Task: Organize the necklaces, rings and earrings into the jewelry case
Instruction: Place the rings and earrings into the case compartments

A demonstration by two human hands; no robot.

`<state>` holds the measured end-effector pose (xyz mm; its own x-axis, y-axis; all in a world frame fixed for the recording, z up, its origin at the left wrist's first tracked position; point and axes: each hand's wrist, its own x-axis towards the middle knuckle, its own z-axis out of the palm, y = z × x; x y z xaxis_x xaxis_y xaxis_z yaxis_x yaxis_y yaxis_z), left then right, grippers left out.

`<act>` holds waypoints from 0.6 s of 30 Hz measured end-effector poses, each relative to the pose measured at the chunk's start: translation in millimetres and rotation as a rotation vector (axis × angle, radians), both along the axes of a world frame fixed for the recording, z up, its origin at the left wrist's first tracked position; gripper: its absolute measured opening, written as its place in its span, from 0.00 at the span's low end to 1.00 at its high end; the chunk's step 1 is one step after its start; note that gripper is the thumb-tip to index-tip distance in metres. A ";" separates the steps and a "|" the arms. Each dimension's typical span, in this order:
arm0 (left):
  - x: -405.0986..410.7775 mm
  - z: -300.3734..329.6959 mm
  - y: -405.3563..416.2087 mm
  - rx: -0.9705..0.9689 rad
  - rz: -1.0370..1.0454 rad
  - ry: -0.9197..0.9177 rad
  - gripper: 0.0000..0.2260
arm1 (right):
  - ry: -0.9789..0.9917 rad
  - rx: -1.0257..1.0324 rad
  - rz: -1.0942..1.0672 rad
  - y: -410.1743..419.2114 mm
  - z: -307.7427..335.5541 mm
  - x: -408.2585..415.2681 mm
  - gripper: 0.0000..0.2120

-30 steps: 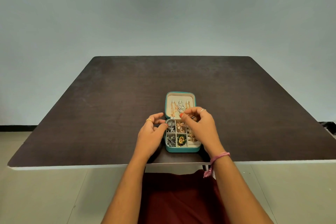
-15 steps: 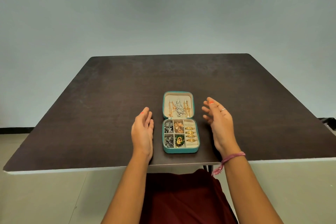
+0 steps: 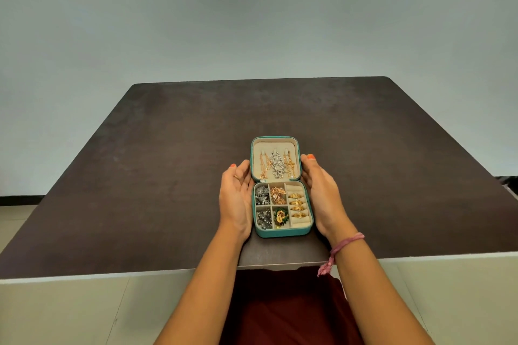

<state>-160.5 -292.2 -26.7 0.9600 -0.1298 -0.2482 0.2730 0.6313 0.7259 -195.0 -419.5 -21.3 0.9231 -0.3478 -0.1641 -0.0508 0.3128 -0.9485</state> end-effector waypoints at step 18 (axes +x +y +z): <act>29.0 -9.5 -0.6 -0.060 0.024 -0.062 0.16 | -0.092 0.311 -0.042 -19.0 -7.9 15.4 0.20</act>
